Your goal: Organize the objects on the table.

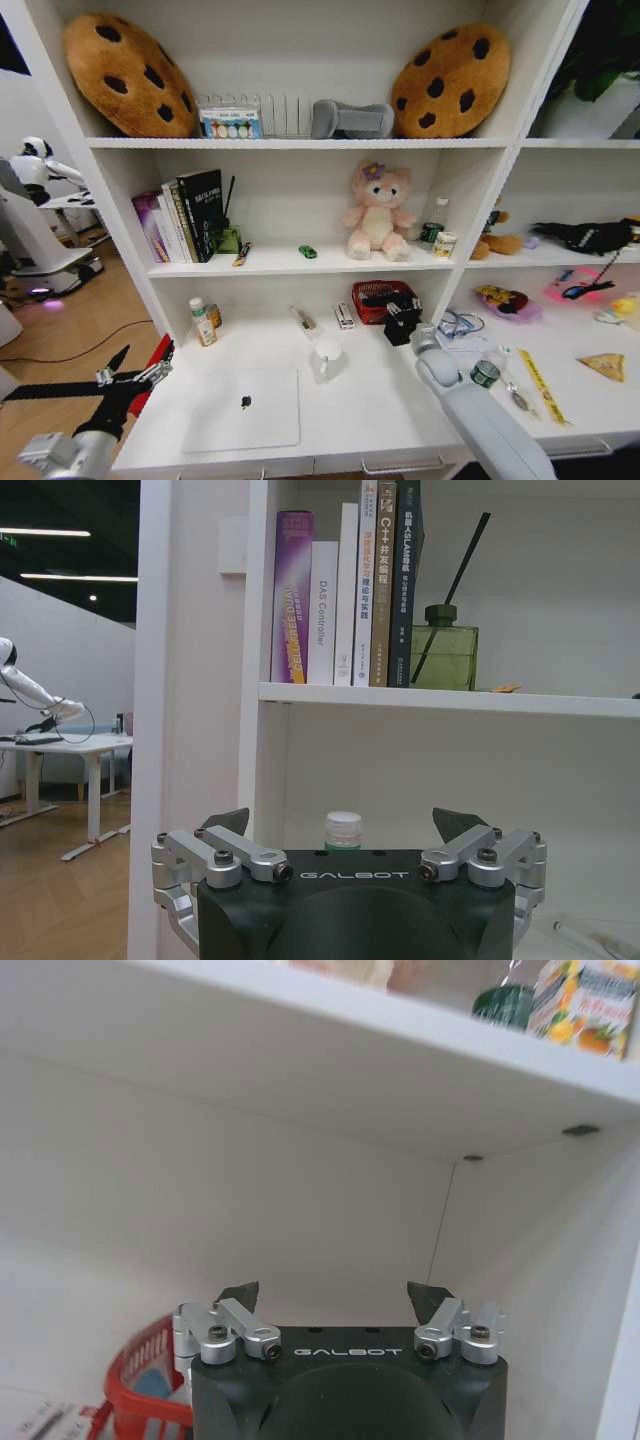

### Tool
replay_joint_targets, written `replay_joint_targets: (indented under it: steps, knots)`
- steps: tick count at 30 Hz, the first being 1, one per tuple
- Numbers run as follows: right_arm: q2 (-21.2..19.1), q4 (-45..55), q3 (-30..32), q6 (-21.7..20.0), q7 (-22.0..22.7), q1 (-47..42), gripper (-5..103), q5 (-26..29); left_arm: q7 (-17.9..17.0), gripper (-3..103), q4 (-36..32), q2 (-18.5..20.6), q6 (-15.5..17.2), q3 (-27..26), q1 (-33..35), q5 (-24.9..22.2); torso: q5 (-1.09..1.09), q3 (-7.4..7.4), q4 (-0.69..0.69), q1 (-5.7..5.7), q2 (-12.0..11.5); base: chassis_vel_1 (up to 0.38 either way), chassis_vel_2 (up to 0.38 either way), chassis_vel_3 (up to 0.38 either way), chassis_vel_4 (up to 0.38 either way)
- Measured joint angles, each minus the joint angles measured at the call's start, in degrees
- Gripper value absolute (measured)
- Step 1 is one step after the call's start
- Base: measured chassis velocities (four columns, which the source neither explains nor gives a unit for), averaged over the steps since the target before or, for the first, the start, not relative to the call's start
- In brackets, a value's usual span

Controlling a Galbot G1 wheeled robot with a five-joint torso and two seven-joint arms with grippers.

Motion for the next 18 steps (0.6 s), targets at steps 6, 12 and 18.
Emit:
replay_joint_targets:
  steps: [6, 12, 18]
  knots:
    - [-0.9, 11.1, 4.7, -1.5, 0.9, -9.0, 99, 2.3, 0.0, 100, 0.0, 0.0, 0.0, 0.0, 0.0, 0.0, 0.0, -0.01, 0.0, 0.0, 0.0, 0.0, 0.0, 0.0, 0.0]
    - [1.3, 23.5, 11.9, -2.6, 1.2, -24.3, 100, 2.1, 0.0, 100, 0.0, 0.0, 0.0, 0.0, 0.0, 0.0, -0.01, -0.01, -0.01, 0.0, 0.0, 0.0, 0.0, 0.0, 0.0]
    - [4.3, 32.0, 17.4, -1.9, 0.2, -34.0, 100, 1.9, 0.0, 100, 0.0, 0.0, 0.0, 0.0, 0.0, 0.0, 0.0, -0.01, 0.02, 0.0, 0.0, 0.0, 0.0, 0.0, 0.0]
